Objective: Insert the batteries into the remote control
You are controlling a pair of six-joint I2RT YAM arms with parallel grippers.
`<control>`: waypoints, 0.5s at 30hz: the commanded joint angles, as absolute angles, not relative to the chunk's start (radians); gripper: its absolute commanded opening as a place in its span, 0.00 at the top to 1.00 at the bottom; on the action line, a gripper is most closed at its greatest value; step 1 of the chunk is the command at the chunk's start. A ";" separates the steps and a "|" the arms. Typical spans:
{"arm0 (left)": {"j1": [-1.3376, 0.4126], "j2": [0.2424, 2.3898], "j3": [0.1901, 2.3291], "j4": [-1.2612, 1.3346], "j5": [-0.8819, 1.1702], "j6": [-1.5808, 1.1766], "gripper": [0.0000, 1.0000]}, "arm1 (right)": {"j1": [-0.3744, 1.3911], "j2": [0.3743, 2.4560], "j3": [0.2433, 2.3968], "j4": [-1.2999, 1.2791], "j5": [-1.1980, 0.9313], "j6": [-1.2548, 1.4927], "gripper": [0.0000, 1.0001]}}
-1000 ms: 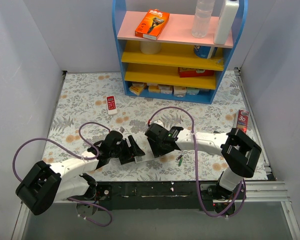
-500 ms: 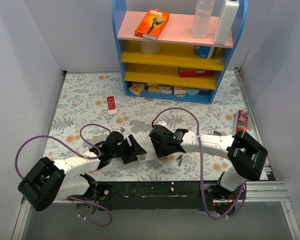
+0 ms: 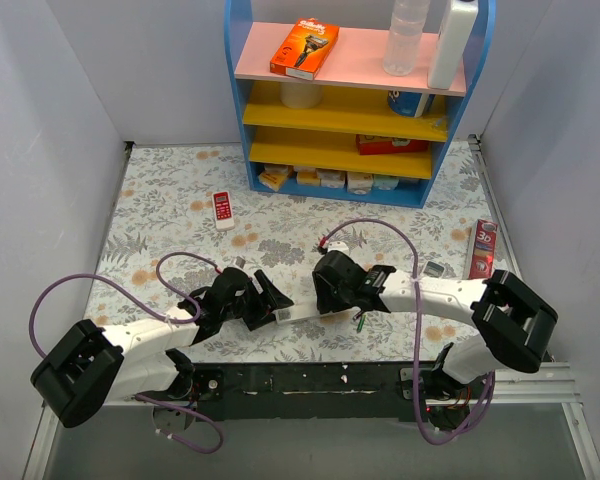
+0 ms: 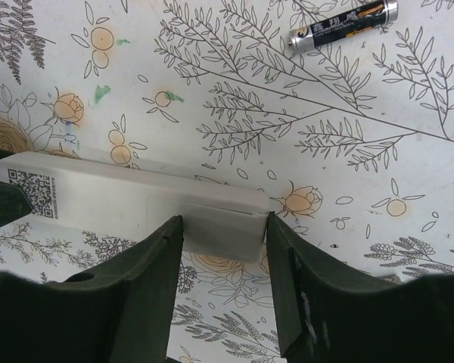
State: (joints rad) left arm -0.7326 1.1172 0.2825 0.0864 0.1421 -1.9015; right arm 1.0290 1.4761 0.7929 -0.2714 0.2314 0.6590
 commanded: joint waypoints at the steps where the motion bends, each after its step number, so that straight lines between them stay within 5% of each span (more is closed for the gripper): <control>1: -0.753 1.129 0.250 0.018 0.097 -1.921 0.31 | 1.023 1.477 0.707 -0.218 0.100 0.695 0.48; 11: -0.750 1.111 0.255 -0.044 0.061 -1.917 0.35 | 0.976 1.350 0.552 -0.124 0.051 0.709 0.73; 15: -0.744 1.101 0.250 -0.055 0.058 -1.916 0.35 | 0.945 1.310 0.502 -0.100 0.029 0.709 0.73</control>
State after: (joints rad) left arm -0.7418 1.1042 0.2821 0.0574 0.0998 -1.9274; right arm 0.9524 1.3212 0.5797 -0.0620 0.1417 0.6952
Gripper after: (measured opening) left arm 0.652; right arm 0.368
